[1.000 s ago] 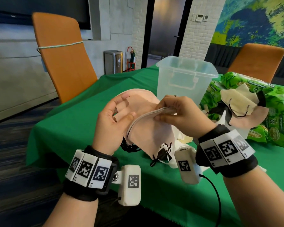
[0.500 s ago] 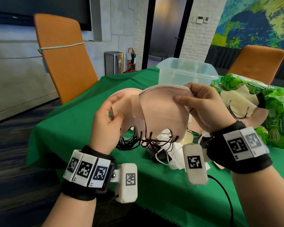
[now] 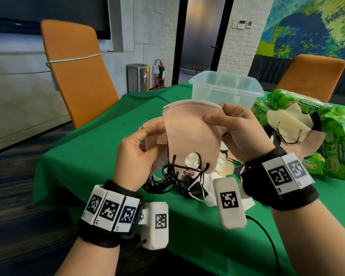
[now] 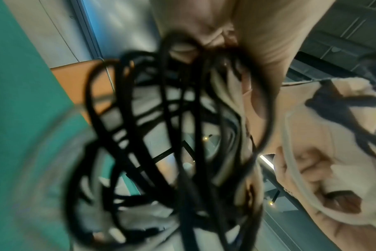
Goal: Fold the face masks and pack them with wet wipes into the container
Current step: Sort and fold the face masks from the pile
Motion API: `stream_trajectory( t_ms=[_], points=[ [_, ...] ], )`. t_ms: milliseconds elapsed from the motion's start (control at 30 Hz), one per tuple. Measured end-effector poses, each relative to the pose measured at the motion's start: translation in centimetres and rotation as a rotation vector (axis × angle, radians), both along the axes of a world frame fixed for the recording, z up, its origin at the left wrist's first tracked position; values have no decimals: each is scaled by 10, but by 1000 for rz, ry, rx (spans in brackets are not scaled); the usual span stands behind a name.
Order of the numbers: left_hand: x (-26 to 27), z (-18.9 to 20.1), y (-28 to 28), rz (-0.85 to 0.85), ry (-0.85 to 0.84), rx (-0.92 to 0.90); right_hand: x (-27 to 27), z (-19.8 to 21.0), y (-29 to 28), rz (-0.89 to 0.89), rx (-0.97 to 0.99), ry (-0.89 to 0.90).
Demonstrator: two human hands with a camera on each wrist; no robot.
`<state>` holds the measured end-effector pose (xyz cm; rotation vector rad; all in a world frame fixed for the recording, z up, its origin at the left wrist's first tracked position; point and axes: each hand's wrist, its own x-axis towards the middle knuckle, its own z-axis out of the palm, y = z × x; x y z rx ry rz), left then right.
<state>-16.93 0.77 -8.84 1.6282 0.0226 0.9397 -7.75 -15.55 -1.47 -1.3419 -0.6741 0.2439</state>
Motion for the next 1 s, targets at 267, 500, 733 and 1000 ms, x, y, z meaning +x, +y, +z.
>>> stream_trajectory(
  t_ms=[267, 500, 733, 1000],
  points=[
    [1, -5, 9, 171, 90, -57, 10, 5, -21, -41, 141, -202],
    [4, -6, 9, 247, 169, -31, -18, 2, -13, 291, -190, -282],
    [1, -1, 11, 212, 138, 2, -22, -8, 5, 110, -421, -465],
    [-5, 4, -1, -46, 128, -1, -5, -8, 15, -145, -319, -553]
  ],
)
